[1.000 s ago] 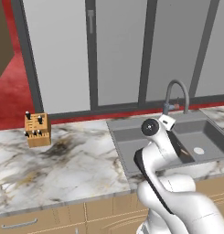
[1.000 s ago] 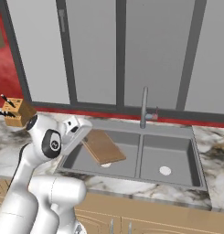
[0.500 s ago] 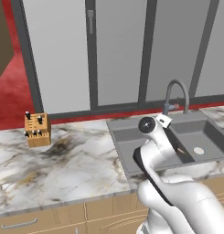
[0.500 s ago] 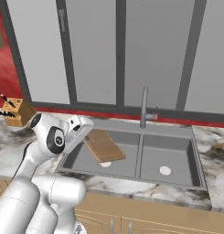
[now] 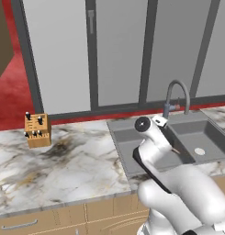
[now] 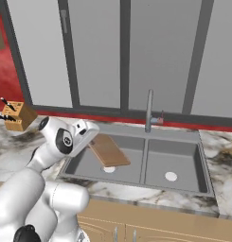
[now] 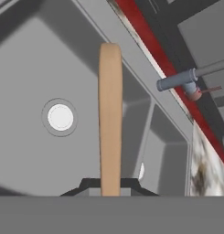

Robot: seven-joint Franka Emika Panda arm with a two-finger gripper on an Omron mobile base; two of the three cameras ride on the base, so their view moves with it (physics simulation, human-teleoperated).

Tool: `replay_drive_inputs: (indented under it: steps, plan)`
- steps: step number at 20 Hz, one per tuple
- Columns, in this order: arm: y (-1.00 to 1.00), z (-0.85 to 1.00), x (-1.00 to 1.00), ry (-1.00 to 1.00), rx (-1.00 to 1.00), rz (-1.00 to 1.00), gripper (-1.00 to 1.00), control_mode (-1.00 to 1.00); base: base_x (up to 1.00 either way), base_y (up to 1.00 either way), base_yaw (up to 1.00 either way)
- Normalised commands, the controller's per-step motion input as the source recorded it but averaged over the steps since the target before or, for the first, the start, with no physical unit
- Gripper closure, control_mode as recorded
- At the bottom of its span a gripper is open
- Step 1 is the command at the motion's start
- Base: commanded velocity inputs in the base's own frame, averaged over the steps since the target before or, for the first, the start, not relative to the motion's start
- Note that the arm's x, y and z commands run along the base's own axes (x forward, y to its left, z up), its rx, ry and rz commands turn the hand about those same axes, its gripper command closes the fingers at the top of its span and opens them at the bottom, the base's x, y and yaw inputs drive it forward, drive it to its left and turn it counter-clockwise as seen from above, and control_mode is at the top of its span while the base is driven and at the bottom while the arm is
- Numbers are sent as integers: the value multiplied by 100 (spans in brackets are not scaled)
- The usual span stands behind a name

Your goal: Move the cutting board and knife to the sink. Then move spray from the cabinet to the counter.

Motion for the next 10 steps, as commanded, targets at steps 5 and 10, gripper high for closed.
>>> replay_drive_inputs:
  steps: [5,10]
  plan:
    - [-5,-43,28,-4,0,0,100,-100,0,0,0]
    - [-13,-39,21,-3,0,0,100,-100,0,0,0]
